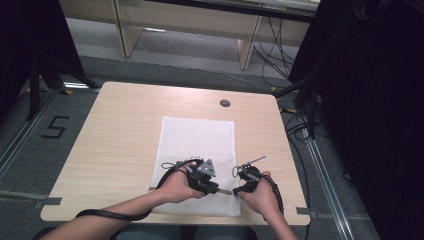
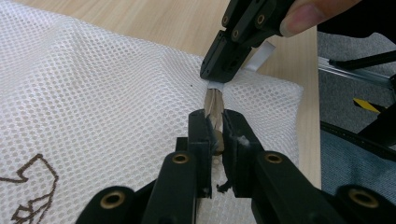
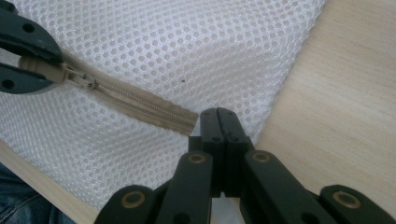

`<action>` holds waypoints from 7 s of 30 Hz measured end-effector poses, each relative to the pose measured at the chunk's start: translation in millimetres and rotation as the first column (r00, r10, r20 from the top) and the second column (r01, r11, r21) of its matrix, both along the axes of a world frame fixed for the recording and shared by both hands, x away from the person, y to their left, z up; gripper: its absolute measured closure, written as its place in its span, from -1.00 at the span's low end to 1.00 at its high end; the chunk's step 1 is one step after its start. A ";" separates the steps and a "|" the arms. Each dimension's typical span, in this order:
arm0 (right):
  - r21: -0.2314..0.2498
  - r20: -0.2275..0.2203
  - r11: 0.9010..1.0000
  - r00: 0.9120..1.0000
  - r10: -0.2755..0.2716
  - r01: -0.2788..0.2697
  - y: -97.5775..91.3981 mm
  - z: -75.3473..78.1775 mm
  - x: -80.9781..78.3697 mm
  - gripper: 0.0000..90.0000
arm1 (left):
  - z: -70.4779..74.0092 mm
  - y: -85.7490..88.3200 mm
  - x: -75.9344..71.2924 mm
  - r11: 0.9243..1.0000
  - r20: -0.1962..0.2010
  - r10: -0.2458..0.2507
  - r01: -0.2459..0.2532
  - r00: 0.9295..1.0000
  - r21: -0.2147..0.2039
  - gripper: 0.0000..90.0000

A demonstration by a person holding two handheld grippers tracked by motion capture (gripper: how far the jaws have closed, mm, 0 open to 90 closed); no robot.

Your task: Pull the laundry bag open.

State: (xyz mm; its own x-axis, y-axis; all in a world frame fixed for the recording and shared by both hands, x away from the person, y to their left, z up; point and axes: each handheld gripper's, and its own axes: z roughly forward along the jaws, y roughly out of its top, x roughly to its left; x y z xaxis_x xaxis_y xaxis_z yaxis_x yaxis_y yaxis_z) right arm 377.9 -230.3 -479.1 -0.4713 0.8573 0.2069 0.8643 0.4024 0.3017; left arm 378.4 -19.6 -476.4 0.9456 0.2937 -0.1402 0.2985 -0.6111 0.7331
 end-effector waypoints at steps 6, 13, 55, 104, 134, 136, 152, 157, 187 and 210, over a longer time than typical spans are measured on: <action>-0.006 -0.005 1.000 1.000 -0.009 0.009 -0.2 0.1 0.1 1.00 | 0.7 3.2 -0.2 1.000 0.000 0.002 -0.002 1.000 -0.003 0.82; -0.003 -0.001 1.000 1.000 -0.004 0.004 -0.4 -0.2 0.3 1.00 | 1.4 4.1 0.3 1.000 0.010 -0.012 0.012 1.000 -0.003 0.82; -0.003 -0.006 1.000 1.000 -0.011 0.011 -0.5 0.0 0.1 1.00 | 9.4 20.4 -0.7 1.000 0.011 -0.007 0.007 1.000 -0.002 0.82; -0.003 -0.005 1.000 1.000 -0.010 0.010 -0.6 0.0 0.0 1.00 | 13.4 35.8 -1.6 1.000 -0.004 -0.028 0.028 1.000 -0.003 0.82; -0.008 -0.012 0.999 0.999 -0.034 0.034 3.7 0.9 -2.2 1.00 | 21.9 64.4 -0.9 1.000 -0.012 -0.017 0.017 1.000 -0.006 0.82; -0.006 -0.012 0.999 0.999 -0.035 0.035 3.6 0.8 -2.2 1.00 | 22.3 65.7 -0.6 1.000 -0.008 -0.019 0.019 1.000 -0.004 0.82; -0.018 -0.019 0.999 0.999 -0.027 0.027 3.7 1.8 -1.9 1.00 | 24.5 77.5 -1.3 1.000 -0.015 -0.001 0.002 1.000 0.003 0.82; -0.018 -0.019 0.999 0.999 -0.027 0.026 3.7 1.8 -1.9 1.00 | 24.6 79.8 -1.0 1.000 -0.009 -0.013 0.013 1.000 0.005 0.82; -0.033 -0.009 0.999 1.000 -0.023 0.022 3.6 1.8 -1.7 1.00 | 24.0 95.4 -2.1 1.000 -0.030 0.010 -0.009 0.999 0.003 0.82; -0.035 -0.004 0.999 1.000 -0.026 0.025 3.7 1.6 -1.5 1.00 | 25.3 113.4 -2.3 1.000 -0.032 0.021 -0.021 0.999 0.010 0.82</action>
State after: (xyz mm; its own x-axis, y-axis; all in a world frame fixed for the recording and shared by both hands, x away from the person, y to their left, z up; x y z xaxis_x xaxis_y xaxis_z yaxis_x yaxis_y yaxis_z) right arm 376.4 -226.6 -477.5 -0.4483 0.8758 0.1788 0.8759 0.3905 0.2835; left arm 376.0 93.8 -451.1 0.9343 0.3150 -0.1672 0.3345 -0.6118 0.7168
